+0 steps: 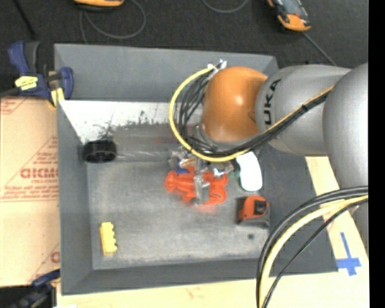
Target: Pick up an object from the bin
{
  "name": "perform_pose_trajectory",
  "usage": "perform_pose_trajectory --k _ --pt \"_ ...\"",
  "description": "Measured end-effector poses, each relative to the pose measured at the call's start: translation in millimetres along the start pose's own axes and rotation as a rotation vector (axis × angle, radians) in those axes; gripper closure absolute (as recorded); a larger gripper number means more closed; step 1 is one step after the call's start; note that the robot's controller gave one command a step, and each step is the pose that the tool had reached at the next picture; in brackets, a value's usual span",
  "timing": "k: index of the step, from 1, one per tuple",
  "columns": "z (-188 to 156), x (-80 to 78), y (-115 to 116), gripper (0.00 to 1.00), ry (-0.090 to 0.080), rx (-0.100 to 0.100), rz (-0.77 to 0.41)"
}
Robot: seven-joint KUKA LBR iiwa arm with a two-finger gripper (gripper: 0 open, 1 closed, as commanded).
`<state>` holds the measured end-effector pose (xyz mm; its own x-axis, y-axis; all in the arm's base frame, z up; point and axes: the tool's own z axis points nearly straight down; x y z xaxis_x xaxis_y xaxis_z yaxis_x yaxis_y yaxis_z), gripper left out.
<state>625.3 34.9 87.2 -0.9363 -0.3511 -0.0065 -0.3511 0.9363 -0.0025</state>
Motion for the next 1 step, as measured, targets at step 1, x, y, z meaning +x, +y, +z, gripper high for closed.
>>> perform_pose_trajectory --k 1 --pt "14.3 29.8 -2.3 1.0 0.003 -0.003 0.244"
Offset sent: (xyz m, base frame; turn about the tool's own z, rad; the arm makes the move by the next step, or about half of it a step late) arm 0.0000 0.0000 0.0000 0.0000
